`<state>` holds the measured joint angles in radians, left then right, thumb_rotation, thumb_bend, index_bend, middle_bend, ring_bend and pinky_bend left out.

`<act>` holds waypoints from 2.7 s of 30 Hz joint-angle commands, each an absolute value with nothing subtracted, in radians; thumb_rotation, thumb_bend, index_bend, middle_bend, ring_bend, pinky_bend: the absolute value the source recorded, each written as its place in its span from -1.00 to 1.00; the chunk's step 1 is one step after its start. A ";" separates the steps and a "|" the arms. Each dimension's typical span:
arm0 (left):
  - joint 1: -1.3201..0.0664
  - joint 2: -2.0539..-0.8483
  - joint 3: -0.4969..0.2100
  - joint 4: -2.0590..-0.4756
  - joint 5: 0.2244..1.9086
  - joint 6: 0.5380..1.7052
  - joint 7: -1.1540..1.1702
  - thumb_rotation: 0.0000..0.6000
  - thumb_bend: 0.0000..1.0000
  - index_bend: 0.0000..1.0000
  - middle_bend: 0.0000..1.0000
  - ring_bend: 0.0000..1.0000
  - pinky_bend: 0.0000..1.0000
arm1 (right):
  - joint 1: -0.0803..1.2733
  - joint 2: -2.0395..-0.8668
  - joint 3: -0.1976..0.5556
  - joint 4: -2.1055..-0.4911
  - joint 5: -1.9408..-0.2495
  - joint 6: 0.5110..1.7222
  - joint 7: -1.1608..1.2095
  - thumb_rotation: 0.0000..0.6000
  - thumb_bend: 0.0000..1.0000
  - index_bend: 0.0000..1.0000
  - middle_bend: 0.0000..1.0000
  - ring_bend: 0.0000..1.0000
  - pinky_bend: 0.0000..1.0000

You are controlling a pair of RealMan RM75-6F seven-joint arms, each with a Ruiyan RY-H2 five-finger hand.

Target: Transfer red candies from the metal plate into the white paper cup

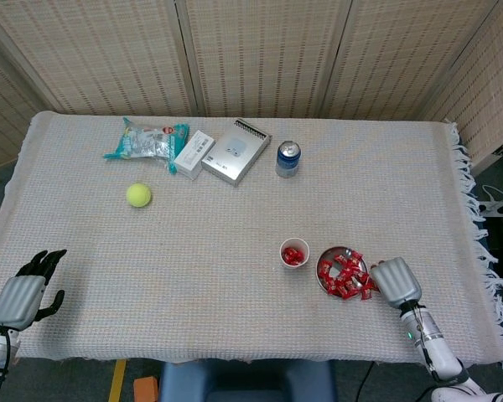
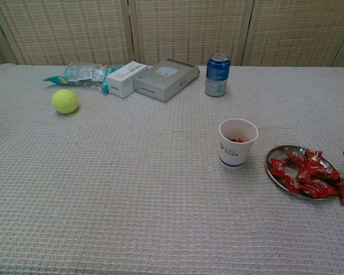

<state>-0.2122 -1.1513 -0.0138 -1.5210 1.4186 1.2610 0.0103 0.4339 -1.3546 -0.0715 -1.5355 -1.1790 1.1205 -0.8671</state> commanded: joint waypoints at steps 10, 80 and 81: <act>-0.214 -1.154 -0.015 -1.522 1.415 1.258 0.019 1.00 -0.05 -1.00 -0.85 -0.92 -0.60 | 0.523 -1.301 0.066 -1.762 -1.209 1.131 -0.828 1.00 -0.13 0.61 0.35 0.68 1.00; -0.217 -1.163 -0.008 -1.524 1.413 1.248 0.046 1.00 -0.05 -1.00 -0.83 -0.87 -0.52 | 0.487 -1.313 -0.084 -1.579 -1.084 1.078 -0.671 1.00 -0.51 -0.19 0.66 0.78 1.00; -0.217 -1.163 -0.008 -1.524 1.413 1.247 0.046 1.00 -0.05 -1.00 -0.83 -0.87 -0.52 | 0.486 -1.319 -0.082 -1.569 -1.084 1.074 -0.666 1.00 -0.51 -0.16 0.66 0.79 1.00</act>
